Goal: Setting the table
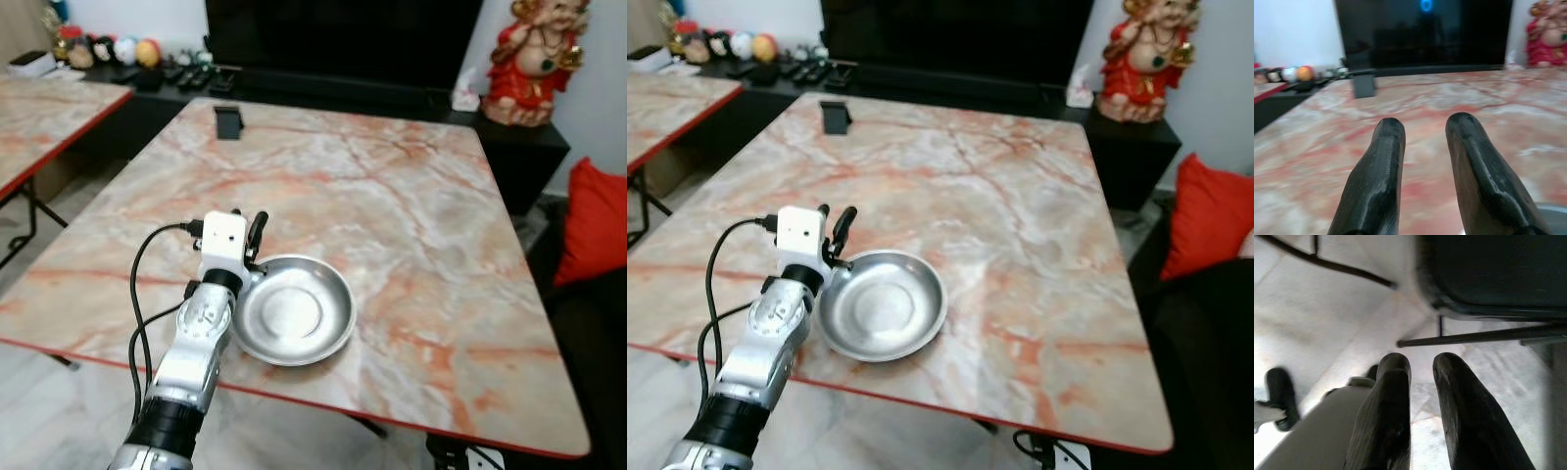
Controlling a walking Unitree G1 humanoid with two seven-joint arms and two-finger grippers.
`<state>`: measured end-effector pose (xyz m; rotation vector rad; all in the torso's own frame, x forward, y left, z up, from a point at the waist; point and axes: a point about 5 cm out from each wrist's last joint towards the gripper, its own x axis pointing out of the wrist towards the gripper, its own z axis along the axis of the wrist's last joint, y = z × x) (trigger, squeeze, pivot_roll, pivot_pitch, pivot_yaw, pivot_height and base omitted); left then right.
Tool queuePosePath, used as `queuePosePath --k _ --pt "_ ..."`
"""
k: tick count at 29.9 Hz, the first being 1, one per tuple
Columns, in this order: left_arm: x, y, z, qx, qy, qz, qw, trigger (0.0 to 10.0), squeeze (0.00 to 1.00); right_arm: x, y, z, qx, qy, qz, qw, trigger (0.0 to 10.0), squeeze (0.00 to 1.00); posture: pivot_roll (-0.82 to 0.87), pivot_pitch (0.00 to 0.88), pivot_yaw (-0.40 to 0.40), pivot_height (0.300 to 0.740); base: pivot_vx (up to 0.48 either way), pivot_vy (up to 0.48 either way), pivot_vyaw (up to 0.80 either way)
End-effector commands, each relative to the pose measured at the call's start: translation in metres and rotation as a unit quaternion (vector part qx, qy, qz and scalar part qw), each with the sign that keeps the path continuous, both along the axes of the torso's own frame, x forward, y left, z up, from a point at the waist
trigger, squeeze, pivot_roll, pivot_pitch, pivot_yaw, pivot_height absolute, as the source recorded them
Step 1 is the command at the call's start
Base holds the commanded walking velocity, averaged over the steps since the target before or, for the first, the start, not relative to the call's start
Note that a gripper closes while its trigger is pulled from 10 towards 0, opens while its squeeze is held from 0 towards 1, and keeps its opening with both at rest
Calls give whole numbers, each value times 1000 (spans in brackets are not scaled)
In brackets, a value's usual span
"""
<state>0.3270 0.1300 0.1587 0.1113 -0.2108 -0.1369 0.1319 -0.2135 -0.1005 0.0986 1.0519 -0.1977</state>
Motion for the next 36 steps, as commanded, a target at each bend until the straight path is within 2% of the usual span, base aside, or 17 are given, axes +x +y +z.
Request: queuePosePath --k 1,25,36 --pt "1 -1 3 7 -7 -3 1000 10000 0 -1 0 0 1 3 0 1000 10000 0 116 0 -61 727 0 322 0" --pt "1 -5 8 4 -18 -12 1000 10000 0 -2 1 -1 -4 6 12 1000 10000 0 131 0 -71 727 0 348 0" --pt "-2 -7 3 -6 -9 -5 1000 10000 0 -1 -1 0 -7 6 16 1000 10000 0 134 0 -91 727 0 358 0"
